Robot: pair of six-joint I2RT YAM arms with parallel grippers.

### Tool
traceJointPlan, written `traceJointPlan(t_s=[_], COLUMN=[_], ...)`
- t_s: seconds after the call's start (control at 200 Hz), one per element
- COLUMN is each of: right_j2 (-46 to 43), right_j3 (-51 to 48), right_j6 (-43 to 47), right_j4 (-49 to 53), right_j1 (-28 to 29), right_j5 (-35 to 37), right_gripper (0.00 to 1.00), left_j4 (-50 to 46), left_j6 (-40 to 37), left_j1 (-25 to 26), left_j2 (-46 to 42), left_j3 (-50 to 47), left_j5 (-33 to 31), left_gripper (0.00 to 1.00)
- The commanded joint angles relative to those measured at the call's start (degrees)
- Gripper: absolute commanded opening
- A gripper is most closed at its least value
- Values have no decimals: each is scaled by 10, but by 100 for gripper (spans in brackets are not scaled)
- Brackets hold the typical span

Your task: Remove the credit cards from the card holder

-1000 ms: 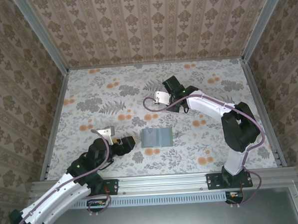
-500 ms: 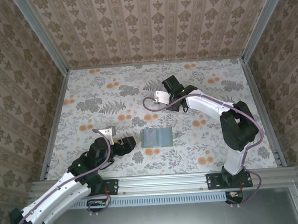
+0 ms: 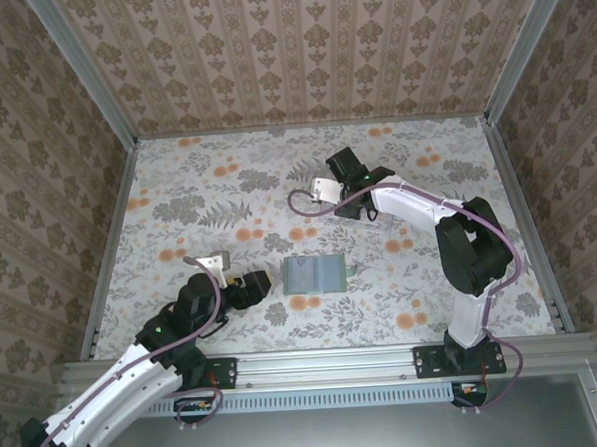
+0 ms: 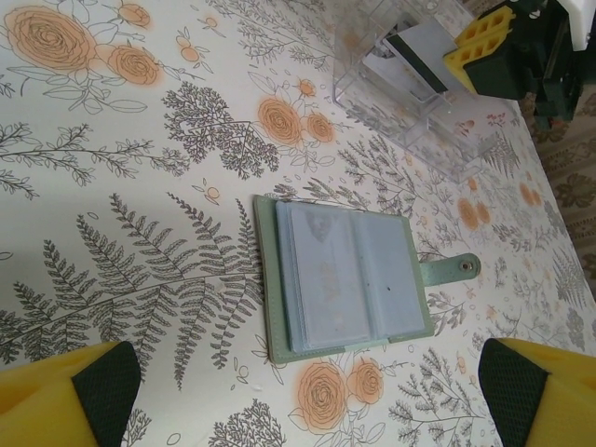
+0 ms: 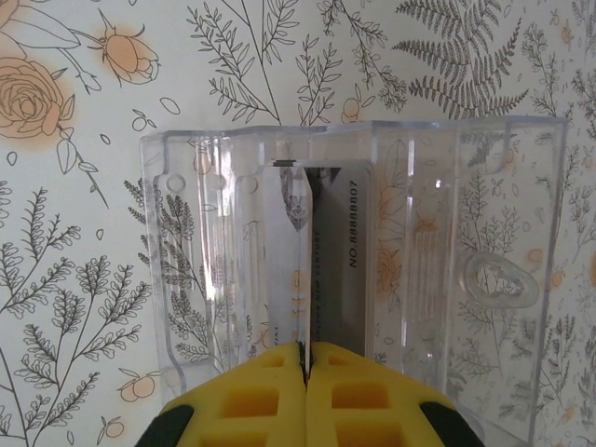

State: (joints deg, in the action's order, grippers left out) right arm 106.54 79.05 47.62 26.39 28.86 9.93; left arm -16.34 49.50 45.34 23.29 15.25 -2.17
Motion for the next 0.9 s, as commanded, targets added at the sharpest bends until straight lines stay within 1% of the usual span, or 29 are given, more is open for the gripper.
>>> traceJointPlan(t_s=[0.0, 0.06, 0.175, 0.225, 0.38, 0.44, 0.895], right_j2=[16, 20, 27, 28, 29, 29, 31], right_j3=[22, 25, 28, 28, 26, 26, 28], right_j6=[-12, -12, -15, -16, -19, -19, -27], right_j4=[10, 10, 4, 0, -8, -13, -20], right_j1=[-2, -2, -1, -1, -1, -1, -1], right_j5=[9, 13, 28, 31, 44, 51, 61], right_gripper=[0, 5, 7, 11, 12, 20, 21], left_j4=[1, 1, 1, 1, -1, -1, -6], left_j6=[0, 1, 2, 2, 3, 3, 3], left_j1=[-6, -8, -9, -10, -12, -12, -16], left_j2=[-4, -6, -8, -9, -13, -14, -20], left_j3=[-9, -9, -12, -12, -14, -15, -16], left_j5=[10, 11, 12, 13, 14, 15, 19], left_gripper=[97, 97, 97, 97, 97, 97, 97])
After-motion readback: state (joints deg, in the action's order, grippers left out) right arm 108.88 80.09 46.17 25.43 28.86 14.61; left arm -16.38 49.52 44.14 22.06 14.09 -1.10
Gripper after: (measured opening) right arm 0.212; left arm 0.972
